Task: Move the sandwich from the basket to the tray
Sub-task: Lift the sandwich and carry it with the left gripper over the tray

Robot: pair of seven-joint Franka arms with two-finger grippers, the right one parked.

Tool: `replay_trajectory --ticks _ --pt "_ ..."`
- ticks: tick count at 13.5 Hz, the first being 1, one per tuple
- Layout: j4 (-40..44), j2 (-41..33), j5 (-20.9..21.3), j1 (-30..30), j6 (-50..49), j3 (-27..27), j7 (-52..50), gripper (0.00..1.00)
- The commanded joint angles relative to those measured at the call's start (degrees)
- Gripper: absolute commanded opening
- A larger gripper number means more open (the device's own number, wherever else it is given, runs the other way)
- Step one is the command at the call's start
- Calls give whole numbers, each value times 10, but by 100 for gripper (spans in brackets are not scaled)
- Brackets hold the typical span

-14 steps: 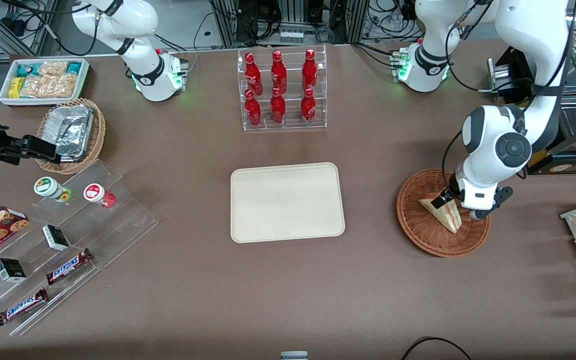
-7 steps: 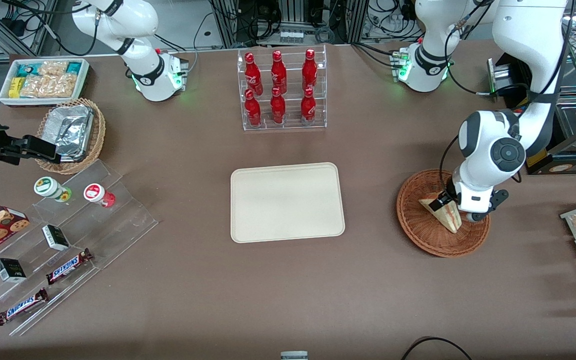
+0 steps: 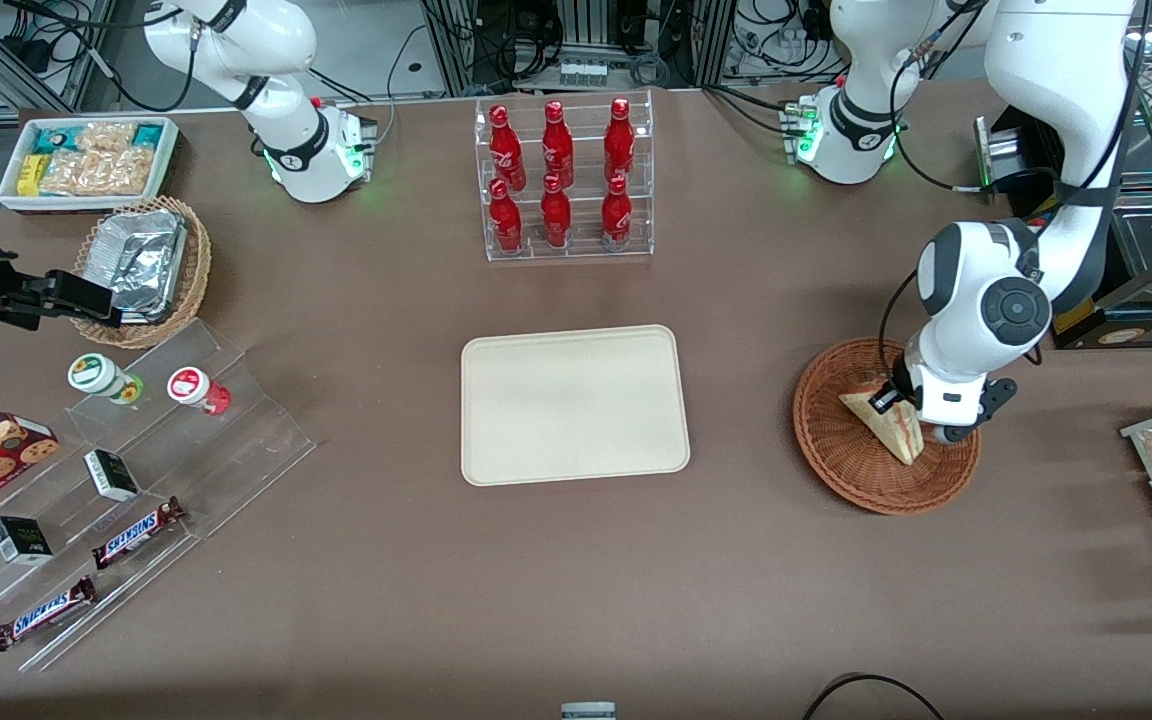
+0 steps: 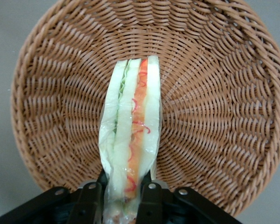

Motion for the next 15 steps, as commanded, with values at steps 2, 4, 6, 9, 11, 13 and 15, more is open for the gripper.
replay_trajectory --ticks 2,4,6,9,11,13,15 --pt "95 -14 10 -9 -140 -5 0 0" --pt "134 -13 10 -26 -185 -11 22 0" --pt "151 -4 9 -59 -199 -11 36 0" --pt "190 26 3 -119 -215 -12 24 0" --pt "220 58 0 -166 -216 -12 21 0" --pt "254 82 -2 -199 -216 -12 17 0" --pt "287 104 -25 -223 -215 -12 3 0"
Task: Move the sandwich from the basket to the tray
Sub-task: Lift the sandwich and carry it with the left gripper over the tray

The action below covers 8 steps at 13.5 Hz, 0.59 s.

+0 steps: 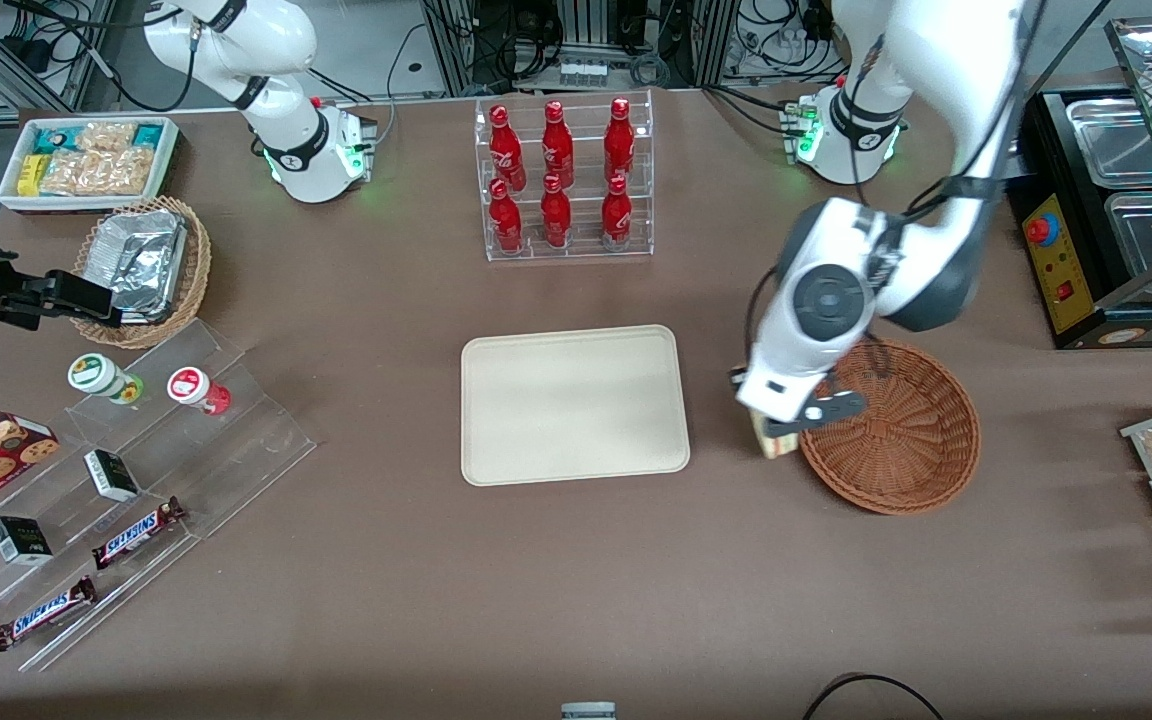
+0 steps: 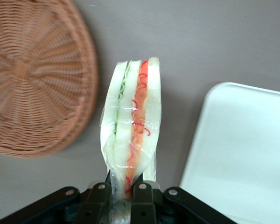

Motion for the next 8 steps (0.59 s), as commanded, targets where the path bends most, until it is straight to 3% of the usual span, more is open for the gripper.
replay_trajectory --ticks 1,5,8 --pt "77 49 -31 -33 -20 7 -9 0" --pt "161 117 -59 -88 -20 7 -11 0" --pt "213 156 -56 -131 -22 8 -51 0"
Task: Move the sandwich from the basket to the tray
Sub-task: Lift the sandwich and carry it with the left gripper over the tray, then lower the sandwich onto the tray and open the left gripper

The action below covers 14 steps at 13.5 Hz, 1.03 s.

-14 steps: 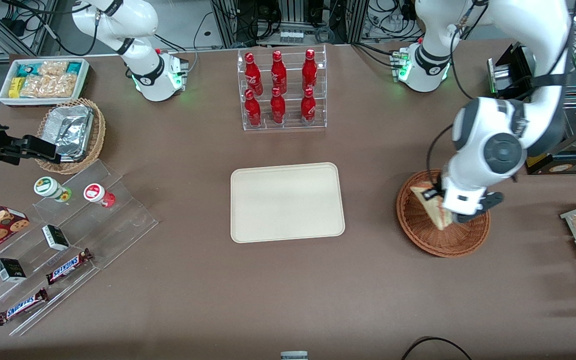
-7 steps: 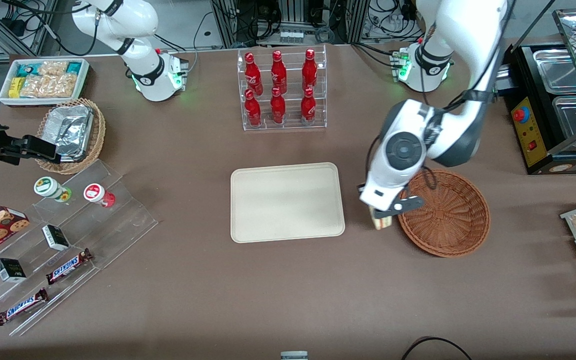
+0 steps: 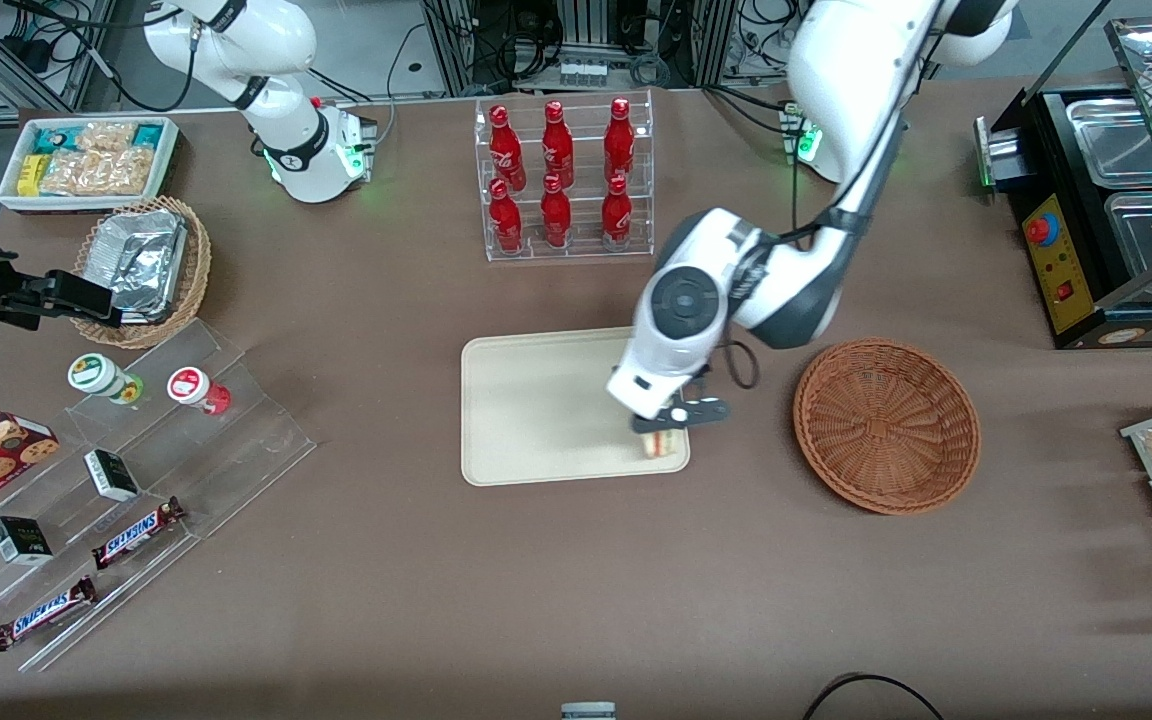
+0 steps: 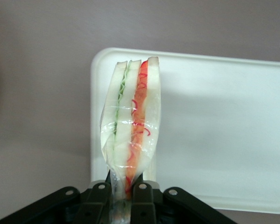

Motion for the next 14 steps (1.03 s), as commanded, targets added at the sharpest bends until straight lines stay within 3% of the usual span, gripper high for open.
replay_trajectory --ticks 1,10,14 --pt "72 46 -3 -36 -26 10 -29 0" --pt "189 139 18 -68 -33 10 -84 0" --pt "193 153 18 -68 -30 10 -85 0"
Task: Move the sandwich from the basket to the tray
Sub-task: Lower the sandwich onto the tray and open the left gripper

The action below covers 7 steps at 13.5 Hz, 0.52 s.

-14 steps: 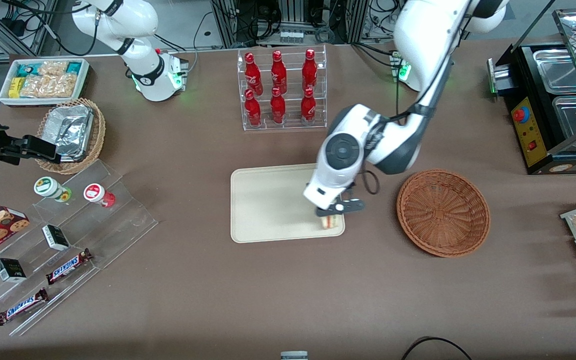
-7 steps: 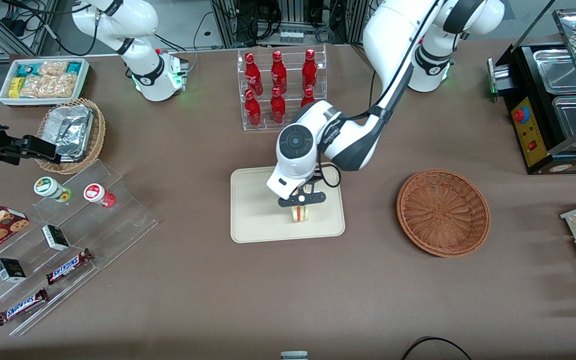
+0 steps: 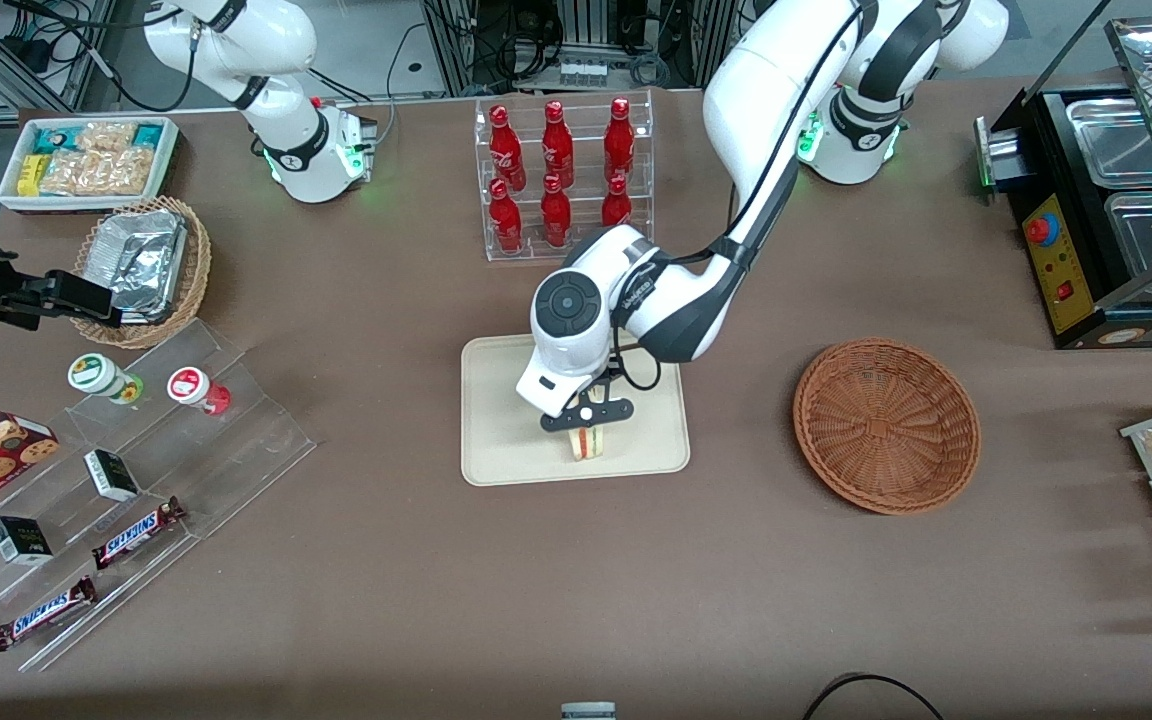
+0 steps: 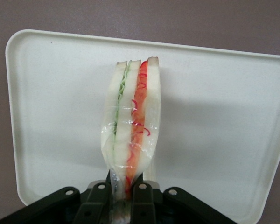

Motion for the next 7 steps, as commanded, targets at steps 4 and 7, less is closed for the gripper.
replay_trajectory --ticks 4,7 --pt "29 26 11 -16 -13 6 -27 0" --pt "28 31 11 -16 -12 6 -29 0"
